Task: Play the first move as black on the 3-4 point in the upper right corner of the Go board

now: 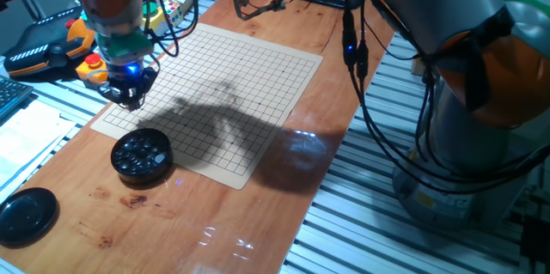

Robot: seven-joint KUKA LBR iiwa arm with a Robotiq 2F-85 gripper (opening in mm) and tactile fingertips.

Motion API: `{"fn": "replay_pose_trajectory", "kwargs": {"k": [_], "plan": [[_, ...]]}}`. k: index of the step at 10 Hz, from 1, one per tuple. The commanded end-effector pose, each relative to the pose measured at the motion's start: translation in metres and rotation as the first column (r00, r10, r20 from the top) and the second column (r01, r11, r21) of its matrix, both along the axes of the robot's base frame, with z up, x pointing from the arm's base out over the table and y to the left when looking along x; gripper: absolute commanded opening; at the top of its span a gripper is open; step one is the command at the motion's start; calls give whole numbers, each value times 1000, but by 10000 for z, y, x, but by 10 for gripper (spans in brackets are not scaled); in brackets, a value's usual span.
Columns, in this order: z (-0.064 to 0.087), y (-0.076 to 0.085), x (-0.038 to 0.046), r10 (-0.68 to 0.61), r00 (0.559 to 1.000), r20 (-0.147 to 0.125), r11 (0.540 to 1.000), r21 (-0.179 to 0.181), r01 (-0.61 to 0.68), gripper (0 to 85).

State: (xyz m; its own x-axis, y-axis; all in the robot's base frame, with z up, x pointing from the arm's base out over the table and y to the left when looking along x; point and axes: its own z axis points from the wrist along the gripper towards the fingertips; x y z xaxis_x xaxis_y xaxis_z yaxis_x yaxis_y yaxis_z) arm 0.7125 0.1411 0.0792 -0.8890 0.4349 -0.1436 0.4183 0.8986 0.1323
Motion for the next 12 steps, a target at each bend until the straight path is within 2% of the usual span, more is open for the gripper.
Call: {"fn": "replay_pose_trajectory", "kwargs": {"k": [1, 2, 4, 7, 9, 10, 11, 12], "plan": [[-1, 5, 20, -7, 1000, -11, 1000, 3, 7, 10], [-1, 17, 55, -10, 1000, -24, 1000, 7, 10, 10], [-28, 17, 114, -5, 1000, -28, 1000, 7, 6, 10], [-28, 17, 114, -10, 1000, -26, 1000, 27, 10, 10], [-28, 17, 114, -27, 998, -47, 999, 34, 29, 10], [-28, 17, 114, -30, 998, -55, 999, 25, 32, 10], [-28, 17, 114, -33, 998, -57, 999, 28, 34, 10], [-28, 17, 114, -48, 998, -52, 998, 47, 50, 10]]}}
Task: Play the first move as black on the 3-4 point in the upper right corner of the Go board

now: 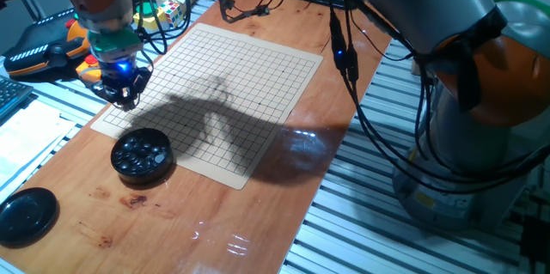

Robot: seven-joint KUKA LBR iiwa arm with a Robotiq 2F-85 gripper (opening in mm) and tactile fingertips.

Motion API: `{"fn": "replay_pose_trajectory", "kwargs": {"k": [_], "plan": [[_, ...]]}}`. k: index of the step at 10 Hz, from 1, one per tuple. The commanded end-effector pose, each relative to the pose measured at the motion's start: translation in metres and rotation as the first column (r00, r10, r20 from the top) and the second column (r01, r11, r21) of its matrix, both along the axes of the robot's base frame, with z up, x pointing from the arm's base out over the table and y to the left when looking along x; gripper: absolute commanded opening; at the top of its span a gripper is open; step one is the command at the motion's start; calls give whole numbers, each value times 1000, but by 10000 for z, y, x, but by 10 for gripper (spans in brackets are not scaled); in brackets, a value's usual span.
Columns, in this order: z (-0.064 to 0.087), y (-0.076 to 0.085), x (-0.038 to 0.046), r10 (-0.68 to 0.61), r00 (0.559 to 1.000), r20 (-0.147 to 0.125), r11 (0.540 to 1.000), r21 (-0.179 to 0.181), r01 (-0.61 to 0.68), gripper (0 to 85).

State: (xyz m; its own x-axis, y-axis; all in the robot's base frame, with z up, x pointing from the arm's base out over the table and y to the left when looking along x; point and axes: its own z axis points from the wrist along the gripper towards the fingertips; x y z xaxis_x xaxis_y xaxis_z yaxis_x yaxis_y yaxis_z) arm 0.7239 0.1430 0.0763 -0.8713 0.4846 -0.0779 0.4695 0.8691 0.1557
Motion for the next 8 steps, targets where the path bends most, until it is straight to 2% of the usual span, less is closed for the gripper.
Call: {"fn": "replay_pose_trajectory", "kwargs": {"k": [1, 2, 3, 5, 8], "plan": [[1, -2, 0, -5, 1000, 9, 1000, 5, 4, 10], [1, -2, 0, -11, 1000, 21, 1000, 17, 10, 10], [-8, 3, 23, -8, 999, 31, 1000, 13, 8, 10], [-93, -12, 144, 0, 999, 35, 1000, 8, -1, 10], [-204, -6, 265, -9, 999, 35, 1000, 13, 9, 10]]}}
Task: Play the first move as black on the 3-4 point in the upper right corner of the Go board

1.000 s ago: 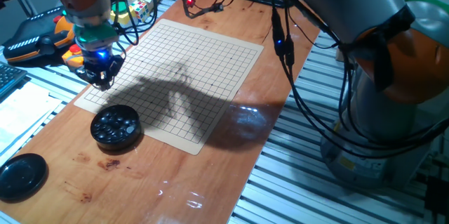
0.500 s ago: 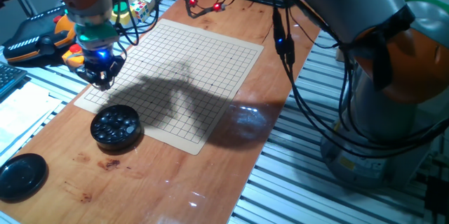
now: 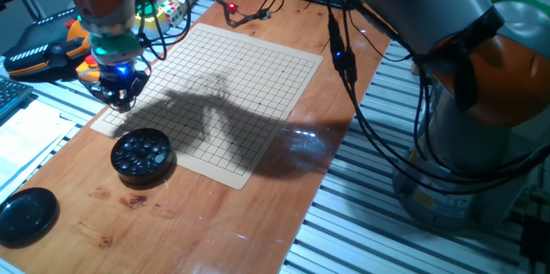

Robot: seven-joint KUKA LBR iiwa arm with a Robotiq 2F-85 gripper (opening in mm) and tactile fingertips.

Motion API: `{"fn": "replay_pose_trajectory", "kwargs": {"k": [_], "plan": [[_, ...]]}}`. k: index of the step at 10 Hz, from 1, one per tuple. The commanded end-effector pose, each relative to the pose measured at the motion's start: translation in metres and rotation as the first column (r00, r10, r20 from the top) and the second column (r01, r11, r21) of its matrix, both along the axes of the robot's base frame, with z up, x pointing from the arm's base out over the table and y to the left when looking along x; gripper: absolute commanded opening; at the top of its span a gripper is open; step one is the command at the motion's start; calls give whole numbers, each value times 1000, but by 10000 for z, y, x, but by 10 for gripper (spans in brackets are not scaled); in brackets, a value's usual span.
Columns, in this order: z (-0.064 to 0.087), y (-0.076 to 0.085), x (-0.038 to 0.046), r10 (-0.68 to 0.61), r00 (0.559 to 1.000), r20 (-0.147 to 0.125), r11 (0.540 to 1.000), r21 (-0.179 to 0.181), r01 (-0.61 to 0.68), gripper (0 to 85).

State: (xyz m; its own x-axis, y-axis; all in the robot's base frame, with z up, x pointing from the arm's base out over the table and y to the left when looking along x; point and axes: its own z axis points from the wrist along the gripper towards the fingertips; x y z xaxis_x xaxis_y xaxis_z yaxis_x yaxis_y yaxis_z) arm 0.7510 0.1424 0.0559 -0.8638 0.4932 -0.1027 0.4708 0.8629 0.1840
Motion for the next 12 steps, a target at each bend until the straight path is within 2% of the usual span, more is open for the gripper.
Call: {"fn": "replay_pose_trajectory", "kwargs": {"k": [1, 6, 12], "plan": [[-30, 3, 18, -2, 1000, -1, 1000, 2, 2, 10], [-77, -48, 94, -10, 1000, 3, 1000, 3, 10, 10], [-129, -50, 117, -18, 1000, -2, 1000, 14, 18, 10]]}}
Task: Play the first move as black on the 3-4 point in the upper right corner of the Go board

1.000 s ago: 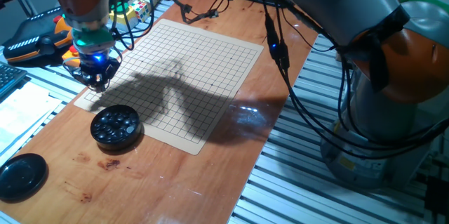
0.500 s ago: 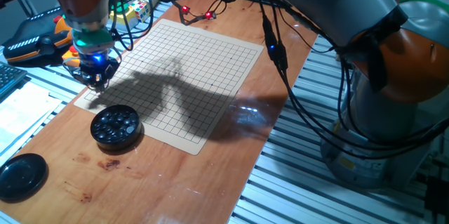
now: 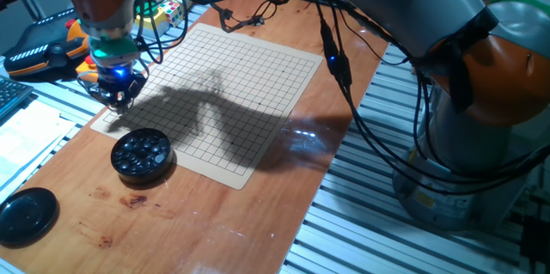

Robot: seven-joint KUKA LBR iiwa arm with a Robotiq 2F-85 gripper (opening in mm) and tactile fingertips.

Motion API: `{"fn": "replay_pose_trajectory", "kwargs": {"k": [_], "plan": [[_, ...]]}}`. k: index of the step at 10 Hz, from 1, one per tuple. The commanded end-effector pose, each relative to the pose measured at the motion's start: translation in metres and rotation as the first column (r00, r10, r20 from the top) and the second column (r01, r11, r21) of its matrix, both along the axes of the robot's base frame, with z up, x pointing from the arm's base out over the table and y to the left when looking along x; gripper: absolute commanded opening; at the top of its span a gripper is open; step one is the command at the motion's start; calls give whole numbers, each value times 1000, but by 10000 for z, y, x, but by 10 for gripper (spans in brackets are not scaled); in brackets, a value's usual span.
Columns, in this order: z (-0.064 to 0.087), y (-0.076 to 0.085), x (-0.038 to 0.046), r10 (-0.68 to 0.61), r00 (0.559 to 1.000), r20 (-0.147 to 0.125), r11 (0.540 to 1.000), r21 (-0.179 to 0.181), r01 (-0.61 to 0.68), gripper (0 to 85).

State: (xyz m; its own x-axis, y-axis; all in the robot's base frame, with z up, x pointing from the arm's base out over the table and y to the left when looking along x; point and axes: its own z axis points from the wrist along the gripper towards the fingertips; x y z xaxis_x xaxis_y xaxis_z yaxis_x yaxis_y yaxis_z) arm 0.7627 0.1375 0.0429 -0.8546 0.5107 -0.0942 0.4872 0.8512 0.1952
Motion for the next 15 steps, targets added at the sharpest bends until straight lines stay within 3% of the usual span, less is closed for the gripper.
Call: {"fn": "replay_pose_trajectory", "kwargs": {"k": [1, 8, 15], "plan": [[-3, -2, -2, -5, 1000, -5, 1000, 1, 5, 10], [-23, -3, -9, -97, 995, -27, 994, 39, 98, 10], [-24, -8, -13, -138, 990, -32, 989, 52, 139, 10]]}}
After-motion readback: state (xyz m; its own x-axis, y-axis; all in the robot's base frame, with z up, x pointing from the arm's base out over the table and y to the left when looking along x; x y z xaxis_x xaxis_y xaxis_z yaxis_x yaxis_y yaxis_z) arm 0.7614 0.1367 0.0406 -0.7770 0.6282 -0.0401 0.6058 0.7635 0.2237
